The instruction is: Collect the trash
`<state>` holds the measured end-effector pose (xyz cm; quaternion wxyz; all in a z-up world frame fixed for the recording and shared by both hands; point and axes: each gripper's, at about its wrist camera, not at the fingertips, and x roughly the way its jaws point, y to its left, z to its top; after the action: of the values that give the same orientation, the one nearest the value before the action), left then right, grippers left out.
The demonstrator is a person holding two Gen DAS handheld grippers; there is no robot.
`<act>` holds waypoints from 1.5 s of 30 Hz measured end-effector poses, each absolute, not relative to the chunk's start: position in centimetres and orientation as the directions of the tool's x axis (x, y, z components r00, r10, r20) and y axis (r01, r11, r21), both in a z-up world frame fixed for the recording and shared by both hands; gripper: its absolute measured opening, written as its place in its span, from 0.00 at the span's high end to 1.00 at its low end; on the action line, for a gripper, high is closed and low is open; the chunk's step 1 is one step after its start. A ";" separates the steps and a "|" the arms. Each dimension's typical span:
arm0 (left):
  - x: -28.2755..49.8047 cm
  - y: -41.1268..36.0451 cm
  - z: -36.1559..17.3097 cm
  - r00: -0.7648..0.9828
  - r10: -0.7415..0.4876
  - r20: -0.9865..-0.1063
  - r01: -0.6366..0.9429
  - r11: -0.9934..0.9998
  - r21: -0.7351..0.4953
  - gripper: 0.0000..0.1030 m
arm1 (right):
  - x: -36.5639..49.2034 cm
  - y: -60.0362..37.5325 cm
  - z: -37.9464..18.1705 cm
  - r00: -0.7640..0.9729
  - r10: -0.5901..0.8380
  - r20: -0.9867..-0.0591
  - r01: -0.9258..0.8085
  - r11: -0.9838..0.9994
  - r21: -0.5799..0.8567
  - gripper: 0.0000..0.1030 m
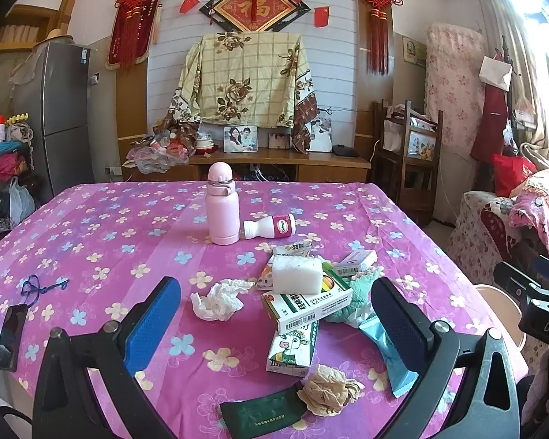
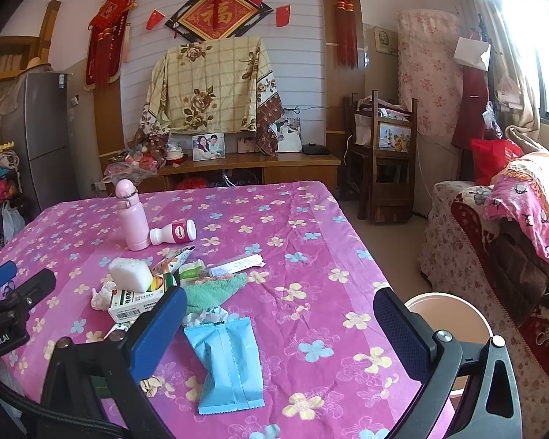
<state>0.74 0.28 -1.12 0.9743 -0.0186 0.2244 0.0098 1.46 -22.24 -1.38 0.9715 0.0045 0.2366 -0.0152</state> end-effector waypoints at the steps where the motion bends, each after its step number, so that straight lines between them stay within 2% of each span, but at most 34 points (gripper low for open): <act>1: 0.7 0.3 -1.1 0.899 0.012 -0.437 -0.027 0.999 -0.028 0.00 | 1.5 -22.2 -1.4 0.887 -0.026 -0.461 0.031 1.000 0.002 0.00; 25: 1.2 0.1 -2.0 0.875 -0.005 -0.484 -0.006 1.000 -0.021 0.00 | 2.0 -22.3 -2.1 0.872 -0.039 -0.488 0.035 0.999 -0.017 0.00; 32: 2.4 1.7 -3.9 0.810 -0.060 -0.584 0.043 0.998 -0.043 0.00 | 3.7 -22.8 -4.4 0.795 -0.050 -0.605 0.017 0.998 -0.059 0.00; 37: 2.7 1.4 -6.3 0.729 -0.146 -0.669 0.112 0.989 -0.094 0.00 | 5.7 -23.1 -7.7 0.684 0.051 -0.727 -0.046 0.999 0.027 0.00; 40: 2.7 0.3 -7.6 0.675 -0.196 -0.711 0.156 0.980 -0.122 0.00 | 6.3 -22.3 -8.9 0.658 0.056 -0.750 -0.075 0.997 0.009 0.00; 45: 3.3 -1.3 -9.2 0.611 -0.185 -0.770 0.212 0.975 -0.065 0.01 | 8.0 -21.7 -10.4 0.598 0.095 -0.796 -0.126 0.992 0.024 0.00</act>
<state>3.33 -1.32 -9.21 0.8974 0.0162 0.4267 -0.1106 8.04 -21.73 -10.37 0.8936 -0.0172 0.4442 0.0619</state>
